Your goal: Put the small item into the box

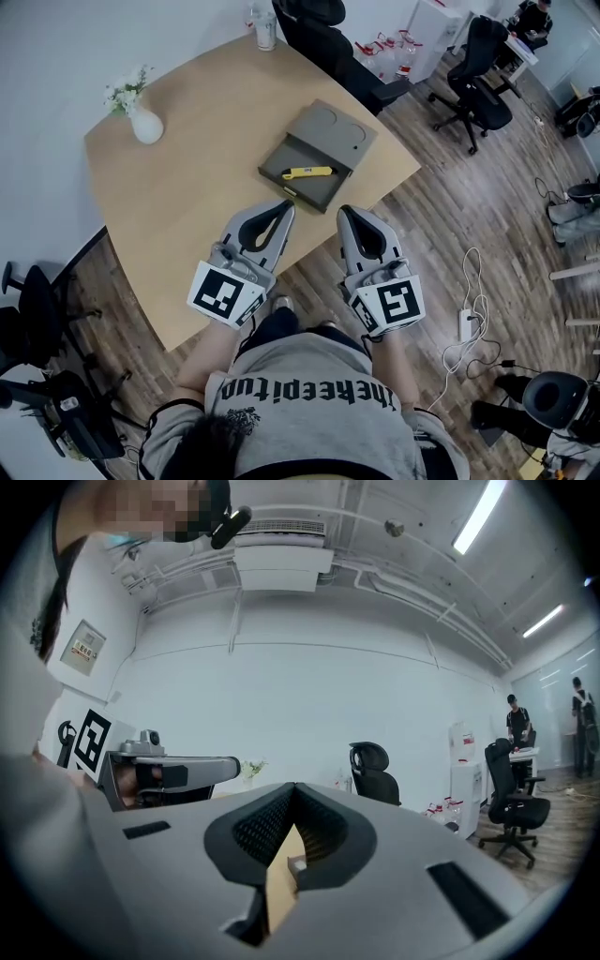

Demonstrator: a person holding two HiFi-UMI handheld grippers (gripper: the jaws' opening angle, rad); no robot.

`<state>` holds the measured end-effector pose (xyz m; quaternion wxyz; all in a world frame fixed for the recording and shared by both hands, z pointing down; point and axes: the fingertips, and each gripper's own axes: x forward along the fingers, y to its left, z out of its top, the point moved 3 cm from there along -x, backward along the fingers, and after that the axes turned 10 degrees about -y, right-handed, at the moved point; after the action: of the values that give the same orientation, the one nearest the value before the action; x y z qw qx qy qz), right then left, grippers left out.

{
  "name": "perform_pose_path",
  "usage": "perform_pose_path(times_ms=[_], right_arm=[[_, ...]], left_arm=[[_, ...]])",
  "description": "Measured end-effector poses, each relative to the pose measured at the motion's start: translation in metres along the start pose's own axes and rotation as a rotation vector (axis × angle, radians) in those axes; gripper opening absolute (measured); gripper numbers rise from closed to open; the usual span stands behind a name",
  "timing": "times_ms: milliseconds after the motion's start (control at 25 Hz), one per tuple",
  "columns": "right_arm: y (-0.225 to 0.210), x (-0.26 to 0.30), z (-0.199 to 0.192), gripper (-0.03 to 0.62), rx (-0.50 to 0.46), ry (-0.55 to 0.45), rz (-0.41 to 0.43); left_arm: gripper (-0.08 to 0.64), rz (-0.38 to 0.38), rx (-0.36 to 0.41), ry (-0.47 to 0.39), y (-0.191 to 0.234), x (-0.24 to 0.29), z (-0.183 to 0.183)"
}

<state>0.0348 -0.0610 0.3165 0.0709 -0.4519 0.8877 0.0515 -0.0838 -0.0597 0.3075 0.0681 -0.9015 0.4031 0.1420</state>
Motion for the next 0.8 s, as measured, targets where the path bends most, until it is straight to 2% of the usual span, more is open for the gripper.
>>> perform_pose_path(times_ms=[800], right_arm=[[-0.001, -0.074, 0.022, 0.006, 0.009, -0.024, 0.14]], left_arm=[[0.017, 0.109, 0.035, -0.032, -0.088, -0.014, 0.018]])
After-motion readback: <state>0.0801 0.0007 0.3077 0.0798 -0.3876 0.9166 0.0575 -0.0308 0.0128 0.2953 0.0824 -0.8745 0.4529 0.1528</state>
